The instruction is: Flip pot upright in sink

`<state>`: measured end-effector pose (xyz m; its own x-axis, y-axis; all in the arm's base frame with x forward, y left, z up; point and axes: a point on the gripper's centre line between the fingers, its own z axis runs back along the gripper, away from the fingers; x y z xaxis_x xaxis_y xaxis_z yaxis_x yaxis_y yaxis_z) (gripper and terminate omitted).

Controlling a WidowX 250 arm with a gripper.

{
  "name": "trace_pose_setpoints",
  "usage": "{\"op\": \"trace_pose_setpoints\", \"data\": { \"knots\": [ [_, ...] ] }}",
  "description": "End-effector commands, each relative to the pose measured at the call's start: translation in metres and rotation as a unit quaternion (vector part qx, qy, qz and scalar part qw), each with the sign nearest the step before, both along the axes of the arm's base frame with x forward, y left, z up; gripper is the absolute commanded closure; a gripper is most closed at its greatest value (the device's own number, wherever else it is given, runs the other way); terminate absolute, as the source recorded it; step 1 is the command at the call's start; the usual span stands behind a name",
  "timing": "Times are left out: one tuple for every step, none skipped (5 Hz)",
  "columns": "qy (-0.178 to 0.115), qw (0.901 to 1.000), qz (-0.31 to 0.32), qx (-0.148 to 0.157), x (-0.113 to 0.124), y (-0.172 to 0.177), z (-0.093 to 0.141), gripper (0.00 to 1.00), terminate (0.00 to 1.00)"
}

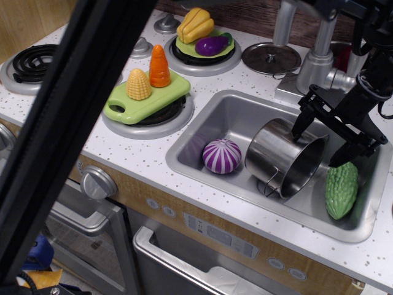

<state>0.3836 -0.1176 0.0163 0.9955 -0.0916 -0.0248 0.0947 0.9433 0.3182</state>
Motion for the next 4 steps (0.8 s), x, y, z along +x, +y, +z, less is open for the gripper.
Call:
{"op": "trace_pose_setpoints", "data": {
  "knots": [
    [0.000,1.0000,0.000,0.000,0.0000,0.0000,0.0000,0.00,0.00],
    [0.012,0.9982,-0.031,0.050,0.0008,-0.0009,0.0000,0.00,0.00],
    [0.033,0.9931,-0.054,0.098,0.0019,-0.0008,0.0033,0.00,0.00],
    [0.051,0.9880,-0.074,0.125,0.0000,0.0062,0.0059,0.00,0.00]
  ]
}}
